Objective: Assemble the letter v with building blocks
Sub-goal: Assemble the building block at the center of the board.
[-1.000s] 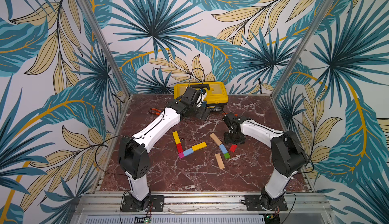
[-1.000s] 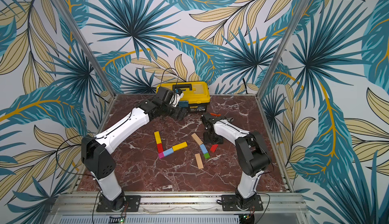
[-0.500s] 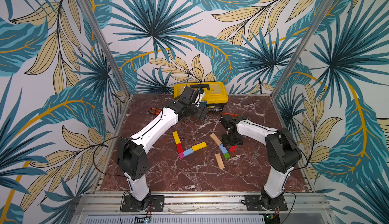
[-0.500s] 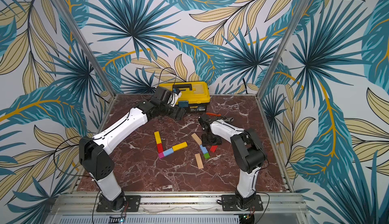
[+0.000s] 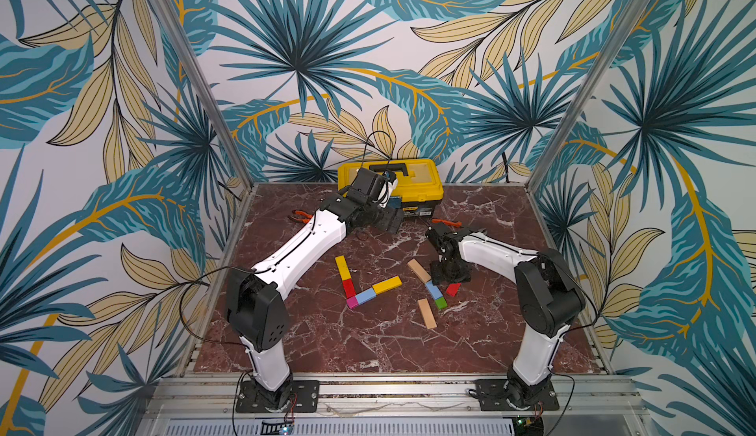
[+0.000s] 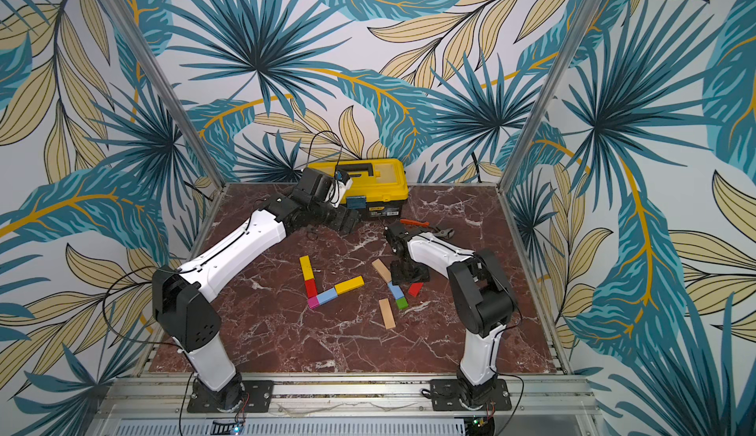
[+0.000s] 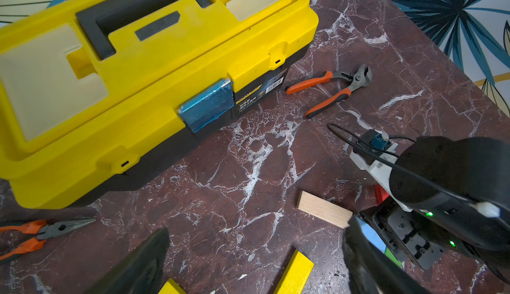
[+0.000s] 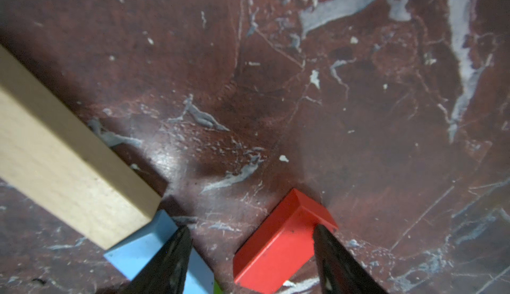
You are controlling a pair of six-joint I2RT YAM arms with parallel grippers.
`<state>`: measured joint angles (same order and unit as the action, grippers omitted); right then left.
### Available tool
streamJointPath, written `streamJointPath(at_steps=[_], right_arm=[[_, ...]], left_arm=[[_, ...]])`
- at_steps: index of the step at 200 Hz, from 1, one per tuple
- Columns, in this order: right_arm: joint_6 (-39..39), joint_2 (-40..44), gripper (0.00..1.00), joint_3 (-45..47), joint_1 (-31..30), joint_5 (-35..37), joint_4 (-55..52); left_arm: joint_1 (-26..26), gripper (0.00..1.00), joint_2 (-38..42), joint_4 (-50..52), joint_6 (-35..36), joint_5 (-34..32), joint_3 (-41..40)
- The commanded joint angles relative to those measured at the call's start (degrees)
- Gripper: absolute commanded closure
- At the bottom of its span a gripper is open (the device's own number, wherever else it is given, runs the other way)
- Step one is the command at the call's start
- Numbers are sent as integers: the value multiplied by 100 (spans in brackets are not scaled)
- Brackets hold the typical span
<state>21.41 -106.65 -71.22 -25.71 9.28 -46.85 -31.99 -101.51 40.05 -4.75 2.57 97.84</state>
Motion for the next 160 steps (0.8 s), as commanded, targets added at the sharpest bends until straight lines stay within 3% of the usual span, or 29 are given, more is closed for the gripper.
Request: streamJointPath(at_steps=[1, 38, 109, 160], right_arm=[[80, 149, 28, 12, -34, 114, -55], [442, 704, 25, 325, -22, 169, 35], [1718, 1944, 21, 1727, -21, -832, 1112], [2034, 1833, 21, 1913, -21, -283, 1111]], left_arm=[[48, 1, 232, -33, 23, -29, -79], [57, 1, 256, -33, 27, -33, -90], [55, 1, 224, -34, 62, 42, -10], [52, 1, 229, -33, 71, 68, 0]])
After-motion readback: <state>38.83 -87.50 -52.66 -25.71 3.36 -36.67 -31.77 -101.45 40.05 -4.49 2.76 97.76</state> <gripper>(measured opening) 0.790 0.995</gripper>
